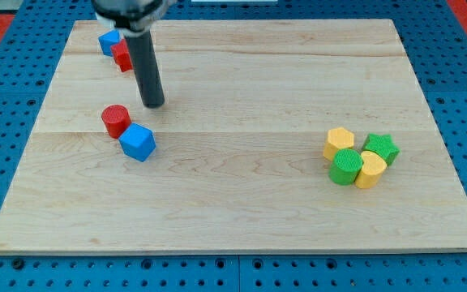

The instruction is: Move blue cube along with red circle to the center left

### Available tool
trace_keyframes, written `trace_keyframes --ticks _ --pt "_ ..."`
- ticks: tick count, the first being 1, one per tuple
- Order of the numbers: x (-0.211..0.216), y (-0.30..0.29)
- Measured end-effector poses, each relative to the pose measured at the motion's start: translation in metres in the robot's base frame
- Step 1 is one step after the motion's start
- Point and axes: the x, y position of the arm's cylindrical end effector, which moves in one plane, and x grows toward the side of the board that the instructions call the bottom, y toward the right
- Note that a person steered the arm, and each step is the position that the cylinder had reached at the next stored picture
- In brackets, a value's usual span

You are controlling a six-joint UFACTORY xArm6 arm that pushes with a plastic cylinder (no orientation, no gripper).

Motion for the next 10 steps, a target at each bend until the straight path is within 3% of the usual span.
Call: trace_keyframes --ticks 2,3,5,7,10 --pt "0.076 0.056" --pt "0.083 0.013" --pt "0.03 -0.008" --pt "0.028 -0.025" --pt "0.031 -0.104"
